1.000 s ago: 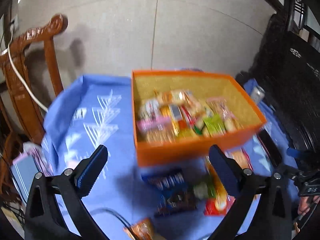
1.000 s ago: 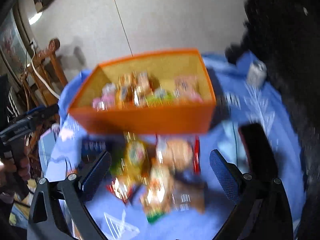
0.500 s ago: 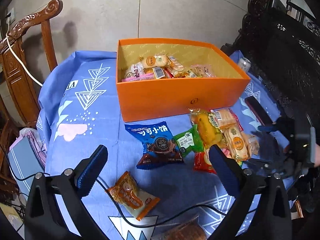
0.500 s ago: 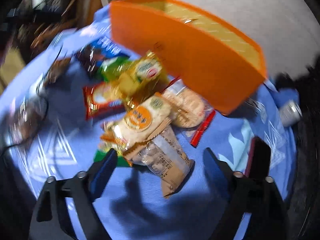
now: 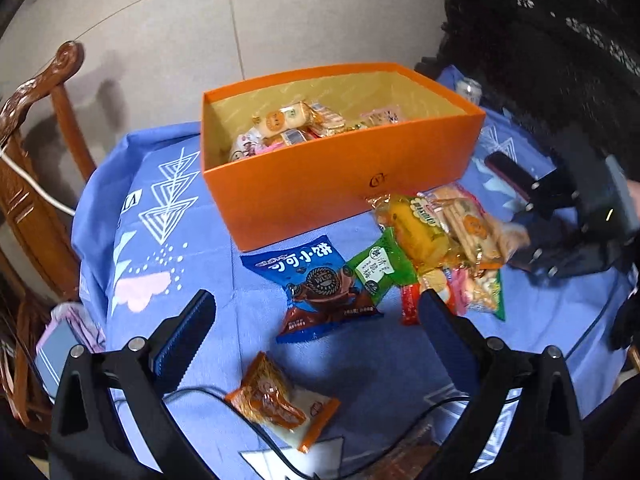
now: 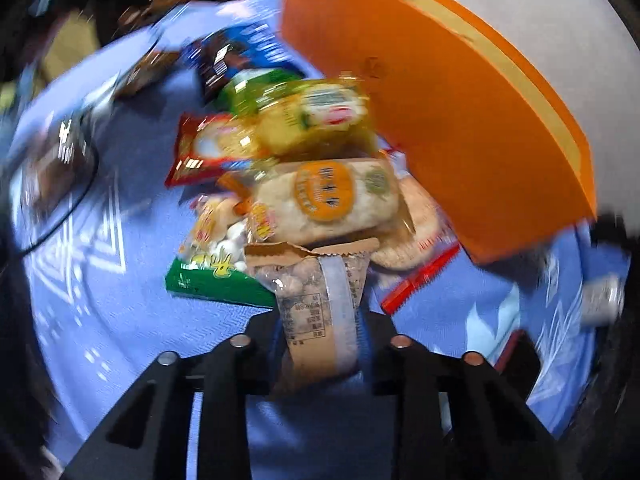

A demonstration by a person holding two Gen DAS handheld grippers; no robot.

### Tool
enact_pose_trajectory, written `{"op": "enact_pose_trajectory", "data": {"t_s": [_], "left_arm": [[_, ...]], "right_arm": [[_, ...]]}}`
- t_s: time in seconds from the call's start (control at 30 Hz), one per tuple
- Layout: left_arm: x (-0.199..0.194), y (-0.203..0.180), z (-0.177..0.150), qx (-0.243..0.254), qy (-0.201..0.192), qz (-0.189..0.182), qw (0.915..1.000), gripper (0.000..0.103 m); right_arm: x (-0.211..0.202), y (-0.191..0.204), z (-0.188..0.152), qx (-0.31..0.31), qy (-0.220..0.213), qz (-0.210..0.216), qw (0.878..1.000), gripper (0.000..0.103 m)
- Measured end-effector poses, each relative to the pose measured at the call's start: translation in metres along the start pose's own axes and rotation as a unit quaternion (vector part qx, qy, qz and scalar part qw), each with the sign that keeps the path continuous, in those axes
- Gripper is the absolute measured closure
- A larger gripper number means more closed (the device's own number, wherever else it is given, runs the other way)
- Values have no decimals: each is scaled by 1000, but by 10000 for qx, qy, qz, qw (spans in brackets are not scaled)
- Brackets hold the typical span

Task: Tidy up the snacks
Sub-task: 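Grasp the blue cocoa cookie bag with the left tool while the right tool holds its pack, then carry both packs into the orange box and open both tools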

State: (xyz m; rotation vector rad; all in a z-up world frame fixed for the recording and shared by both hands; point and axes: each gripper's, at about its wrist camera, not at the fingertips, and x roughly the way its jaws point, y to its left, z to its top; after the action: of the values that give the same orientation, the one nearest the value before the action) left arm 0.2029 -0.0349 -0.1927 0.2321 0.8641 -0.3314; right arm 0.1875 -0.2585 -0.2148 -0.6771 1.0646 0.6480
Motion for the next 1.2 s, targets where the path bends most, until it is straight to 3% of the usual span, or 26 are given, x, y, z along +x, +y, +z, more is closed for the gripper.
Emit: {"op": "enact_pose_trajectory", "data": {"t_s": [0.17,0.3,0.5,0.57,0.63,0.67,0.7,0.73,0.8,0.9,1.2], "left_arm": [[38,3,4,202,170,-186,9995,4],[72,14,7,329,326,-585,9972,4],[118,35,5,-168,655,-1100,9916,5],[125,35,5,-311,667,-1288,9889,8],[132,33,6,-413,678,-1482,9858,30],[133,31,5,-372,626,-1434,9870,30],[133,27,6,-297,593,-1476,9868,41],[132,24,5,-244,563,-1499,9868,44],[128,18,4,-145,455,-1469,9880,48],[119,12,2,1,295,-1330,9907,49],[75,31,3,-320,-11,-1177,9925,50]], "right_arm": [[-28,-1,-14,994,-389,327,9938,74],[-48,4,-22,1339,-565,428,9885,74],[-56,12,-26,1780,-575,355,9817,74],[-54,15,-26,1896,-575,364,9795,74],[-53,16,-23,1990,-586,361,9776,74],[-52,17,-21,2036,-608,367,9765,74],[-52,18,-19,2079,-645,369,9753,74],[-51,19,-17,2104,-665,378,9746,74],[-51,19,-13,2150,-706,362,9734,74],[-51,20,-8,2175,-741,336,9727,74],[-62,12,0,2378,-992,228,9660,74]]}}
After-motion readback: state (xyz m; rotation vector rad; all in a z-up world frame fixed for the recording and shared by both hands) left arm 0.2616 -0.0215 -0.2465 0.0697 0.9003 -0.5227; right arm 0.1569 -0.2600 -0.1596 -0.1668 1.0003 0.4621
